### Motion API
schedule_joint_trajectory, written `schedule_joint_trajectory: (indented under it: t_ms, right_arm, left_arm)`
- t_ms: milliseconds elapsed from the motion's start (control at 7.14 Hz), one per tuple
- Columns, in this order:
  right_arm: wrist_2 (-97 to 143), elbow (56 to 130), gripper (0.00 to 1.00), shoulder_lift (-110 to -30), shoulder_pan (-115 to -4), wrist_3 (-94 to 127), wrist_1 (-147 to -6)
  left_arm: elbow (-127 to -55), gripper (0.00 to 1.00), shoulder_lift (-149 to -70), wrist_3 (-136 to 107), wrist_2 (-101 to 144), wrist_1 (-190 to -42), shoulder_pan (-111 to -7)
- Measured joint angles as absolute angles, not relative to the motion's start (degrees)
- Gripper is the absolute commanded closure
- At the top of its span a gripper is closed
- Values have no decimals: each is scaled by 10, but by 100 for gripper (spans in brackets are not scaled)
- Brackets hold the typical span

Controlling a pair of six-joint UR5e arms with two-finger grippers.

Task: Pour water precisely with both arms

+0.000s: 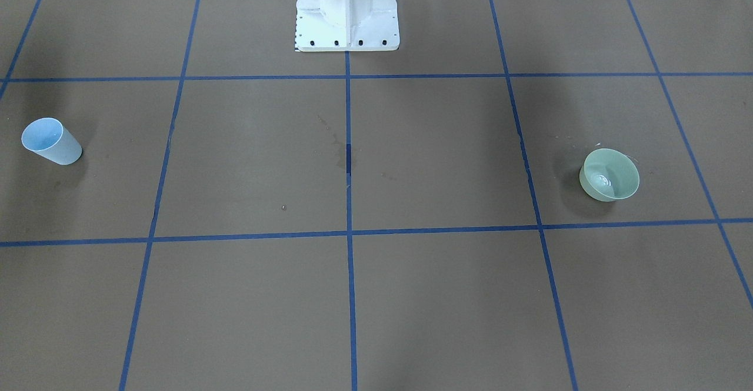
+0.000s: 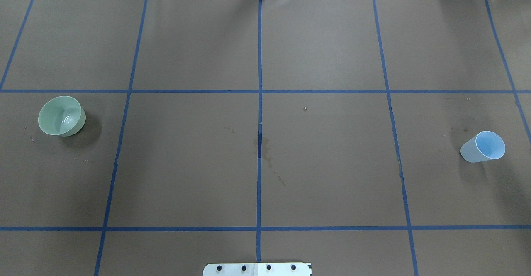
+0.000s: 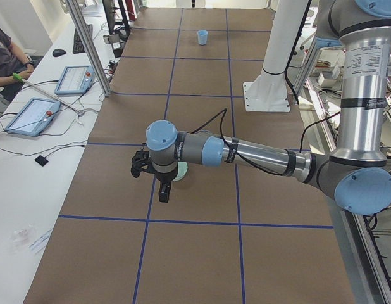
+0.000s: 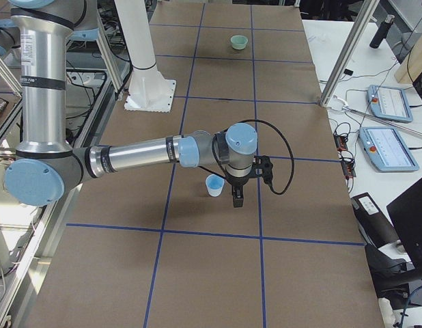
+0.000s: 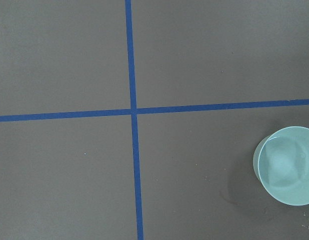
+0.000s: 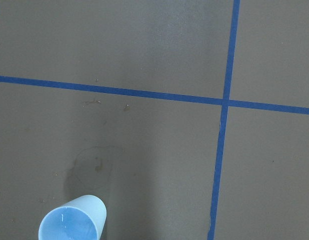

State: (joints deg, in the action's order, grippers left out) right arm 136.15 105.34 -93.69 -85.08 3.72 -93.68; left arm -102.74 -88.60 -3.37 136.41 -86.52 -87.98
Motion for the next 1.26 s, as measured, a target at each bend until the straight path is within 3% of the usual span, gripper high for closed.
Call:
schedule_joint_trajectory:
  t_ms: [1260]
  right_arm:
    - [1387,1037,0,-950,-824,39,-882]
  left_arm:
    - [-1032,0,-885,-34,1363,-866,-879]
